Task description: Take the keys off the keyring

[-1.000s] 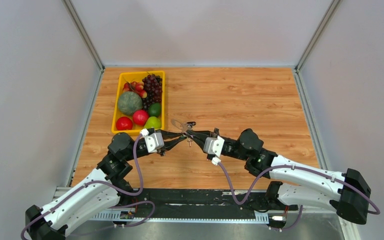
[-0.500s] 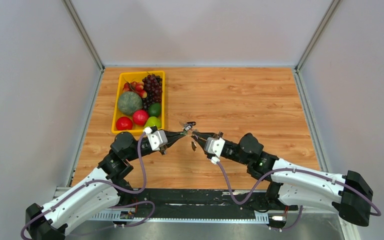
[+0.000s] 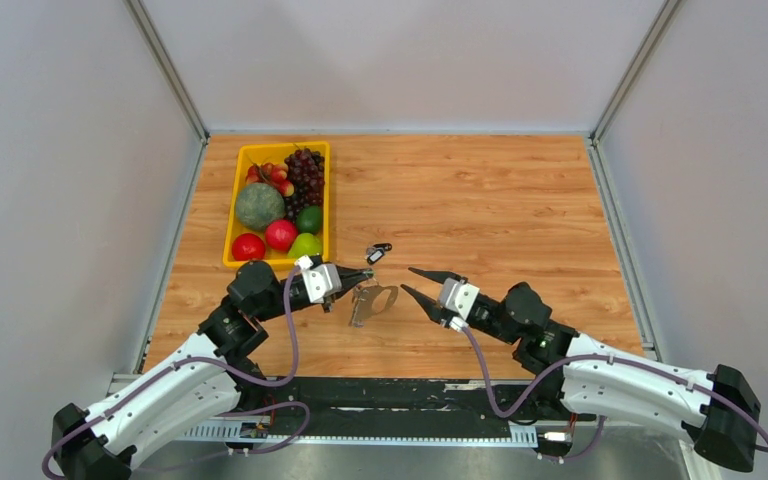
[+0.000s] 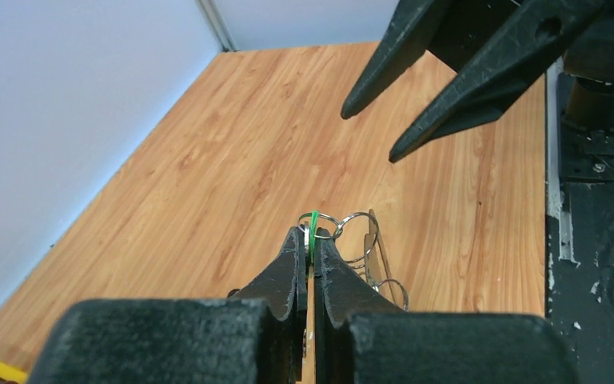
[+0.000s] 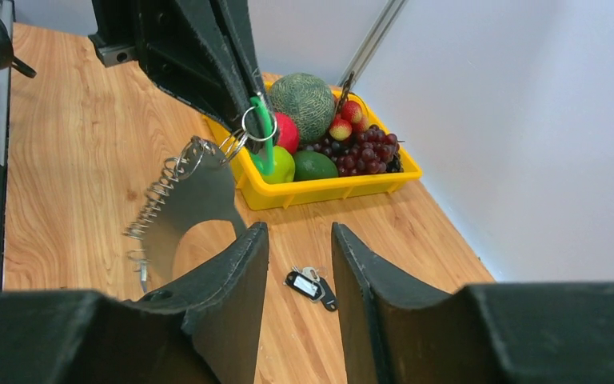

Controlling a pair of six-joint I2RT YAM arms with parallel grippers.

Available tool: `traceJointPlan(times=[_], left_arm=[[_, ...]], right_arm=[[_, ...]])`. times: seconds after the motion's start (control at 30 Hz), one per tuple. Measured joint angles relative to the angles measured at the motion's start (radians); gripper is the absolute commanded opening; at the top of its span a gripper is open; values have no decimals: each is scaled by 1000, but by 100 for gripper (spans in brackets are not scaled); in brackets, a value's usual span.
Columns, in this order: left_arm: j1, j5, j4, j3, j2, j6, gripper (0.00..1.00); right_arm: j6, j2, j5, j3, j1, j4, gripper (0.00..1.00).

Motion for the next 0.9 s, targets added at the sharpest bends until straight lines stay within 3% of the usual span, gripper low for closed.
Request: traceJointPlan(times=[0.23, 0.5, 0.9], left_arm=[[0, 134, -36, 0, 7, 113, 0], [-1, 212, -79, 0, 5, 225, 0], [-8, 152, -121, 0, 3, 270, 0]], right_arm=[[48, 3, -18, 3, 0, -8, 30], [165, 65, -68, 48, 0, -15, 30], [303, 129, -144, 130, 0, -45, 31]])
